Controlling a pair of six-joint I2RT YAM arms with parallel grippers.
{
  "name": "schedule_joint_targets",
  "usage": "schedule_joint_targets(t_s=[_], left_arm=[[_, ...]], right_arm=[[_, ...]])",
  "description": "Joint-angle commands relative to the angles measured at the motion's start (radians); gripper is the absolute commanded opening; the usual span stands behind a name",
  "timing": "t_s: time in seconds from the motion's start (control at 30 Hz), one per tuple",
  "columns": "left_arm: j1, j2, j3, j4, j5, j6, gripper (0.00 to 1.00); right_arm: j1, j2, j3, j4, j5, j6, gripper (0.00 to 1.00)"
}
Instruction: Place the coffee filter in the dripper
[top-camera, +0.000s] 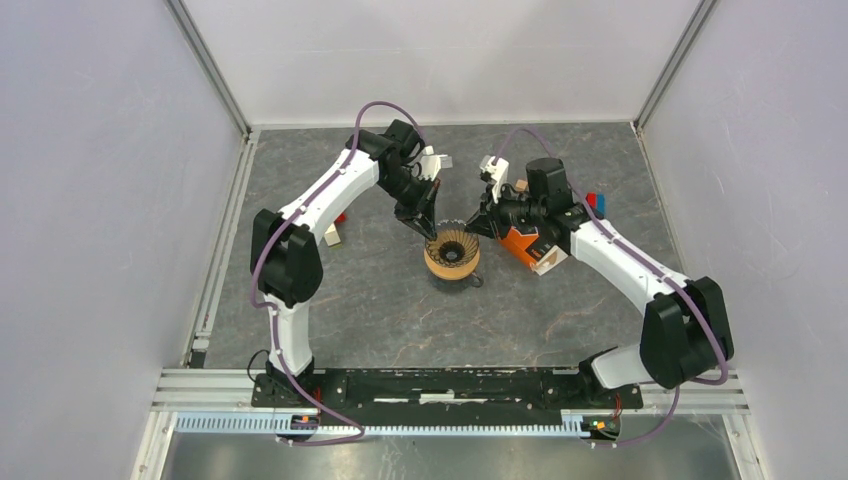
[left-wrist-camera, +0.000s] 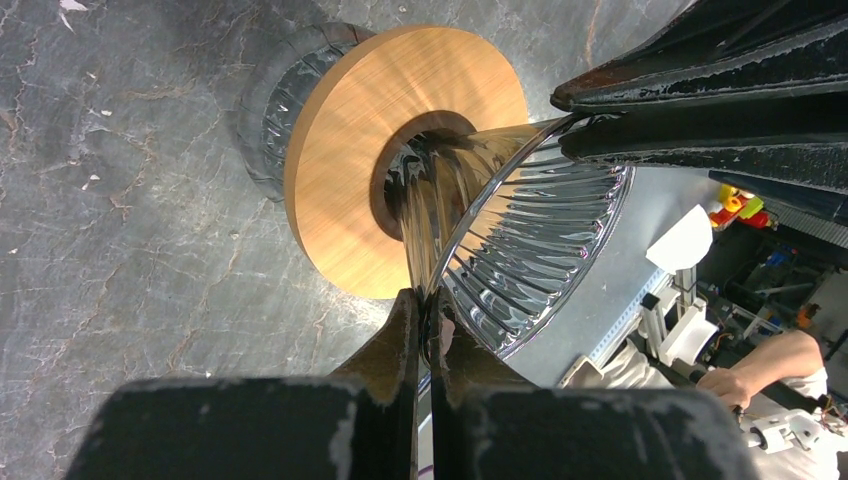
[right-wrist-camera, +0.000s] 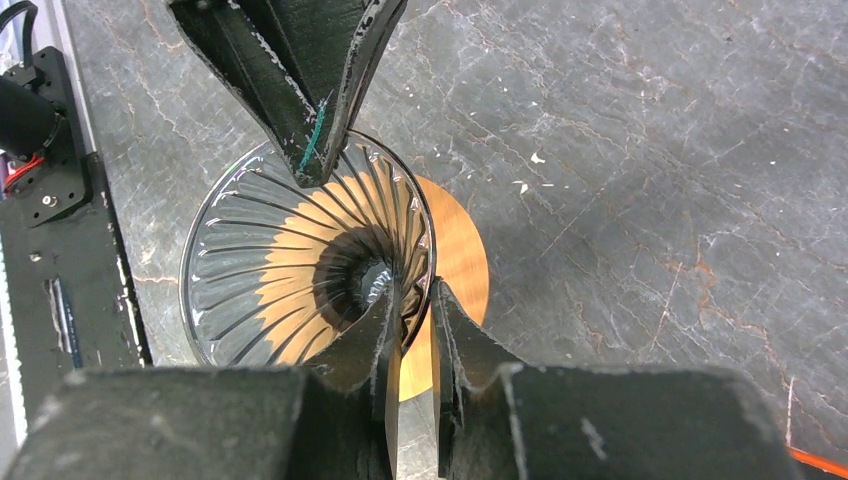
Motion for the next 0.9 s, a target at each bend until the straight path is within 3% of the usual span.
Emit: schedule_joint_targets(t_s=[0.0,0.87], left_arm=[[-0.038,0.058,-0.027,0.029,-0.051,0.027,0.02],[-0.04,0.09,-0.043,0.053,-0.085,0.058,0.02]], right_arm=[[0.023,0.009,-0.079,-0.012,0.065,-0.064,0.11],[0.047,0.023,-0.137,0.013,0.13,-0.1,0.08]])
